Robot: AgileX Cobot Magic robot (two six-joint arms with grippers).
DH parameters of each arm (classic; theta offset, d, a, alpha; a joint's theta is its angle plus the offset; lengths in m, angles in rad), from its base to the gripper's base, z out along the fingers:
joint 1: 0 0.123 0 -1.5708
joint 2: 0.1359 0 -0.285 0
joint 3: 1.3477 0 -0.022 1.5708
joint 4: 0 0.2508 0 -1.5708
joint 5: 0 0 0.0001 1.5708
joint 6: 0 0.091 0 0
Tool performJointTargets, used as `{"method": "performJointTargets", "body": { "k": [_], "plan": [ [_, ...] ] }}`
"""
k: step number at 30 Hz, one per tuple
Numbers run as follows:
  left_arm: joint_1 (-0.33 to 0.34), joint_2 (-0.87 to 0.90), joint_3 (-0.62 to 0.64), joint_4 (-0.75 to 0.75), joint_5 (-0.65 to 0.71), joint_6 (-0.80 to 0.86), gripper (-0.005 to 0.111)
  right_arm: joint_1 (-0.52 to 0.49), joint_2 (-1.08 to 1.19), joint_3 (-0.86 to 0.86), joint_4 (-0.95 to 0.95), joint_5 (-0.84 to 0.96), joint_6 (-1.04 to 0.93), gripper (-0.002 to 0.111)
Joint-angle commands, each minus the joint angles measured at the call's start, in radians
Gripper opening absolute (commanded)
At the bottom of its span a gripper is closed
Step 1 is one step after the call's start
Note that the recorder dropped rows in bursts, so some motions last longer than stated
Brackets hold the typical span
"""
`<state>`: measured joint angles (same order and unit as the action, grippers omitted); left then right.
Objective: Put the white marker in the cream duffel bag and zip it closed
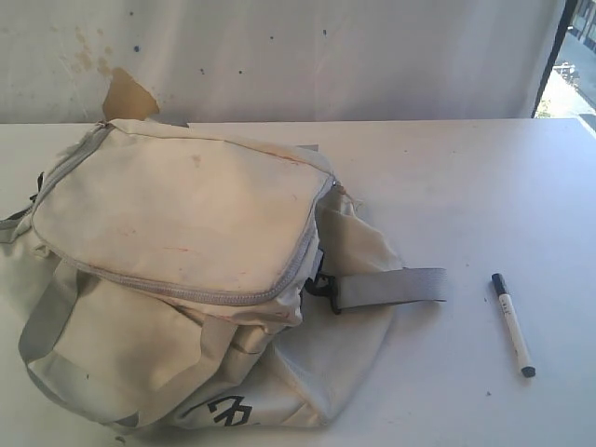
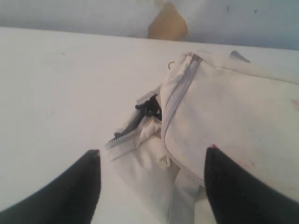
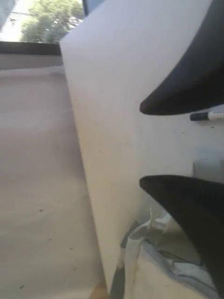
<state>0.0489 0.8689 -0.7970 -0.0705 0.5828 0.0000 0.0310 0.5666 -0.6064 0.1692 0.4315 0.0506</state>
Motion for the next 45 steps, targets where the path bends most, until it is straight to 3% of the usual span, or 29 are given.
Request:
{"method": "performJointTargets", "body": {
  "k": [1, 5, 8, 13, 19, 25, 34, 40, 45],
  "plan": [
    [-0.005, 0.112, -0.078, -0.045, 0.07, 0.0, 0.074, 0.043, 0.13, -0.078, 0.142, 0.077, -0.164, 0.051],
    [-0.005, 0.214, -0.124, -0.045, 0.075, 0.035, 0.075, 0.104, 0.238, -0.12, 0.262, 0.101, -0.268, 0.067],
    [-0.005, 0.308, -0.151, -0.084, 0.091, 0.057, 0.076, 0.14, 0.328, -0.146, 0.307, 0.138, -0.303, 0.07],
    [-0.005, 0.456, -0.221, -0.182, 0.126, 0.16, 0.089, 0.192, 0.451, -0.192, 0.381, 0.179, -0.373, 0.07],
    [-0.005, 0.63, -0.34, -0.207, 0.112, 0.209, 0.09, 0.252, 0.614, -0.246, 0.487, 0.173, -0.44, 0.082],
    [-0.005, 0.814, -0.46, -0.207, 0.078, 0.209, 0.09, 0.326, 0.79, -0.342, 0.574, 0.163, -0.459, 0.082],
    [-0.005, 1.037, -0.641, -0.232, 0.105, 0.222, 0.09, 0.45, 1.078, -0.456, 0.628, -0.054, -0.459, 0.082],
    [-0.005, 1.098, -0.647, -0.386, 0.107, 0.41, 0.09, 0.462, 1.208, -0.492, 0.65, -0.111, -0.459, 0.082],
    [-0.005, 1.123, -0.647, -0.386, 0.091, 0.411, 0.086, 0.462, 1.279, -0.492, 0.781, -0.118, -0.459, 0.082]
  ]
}}
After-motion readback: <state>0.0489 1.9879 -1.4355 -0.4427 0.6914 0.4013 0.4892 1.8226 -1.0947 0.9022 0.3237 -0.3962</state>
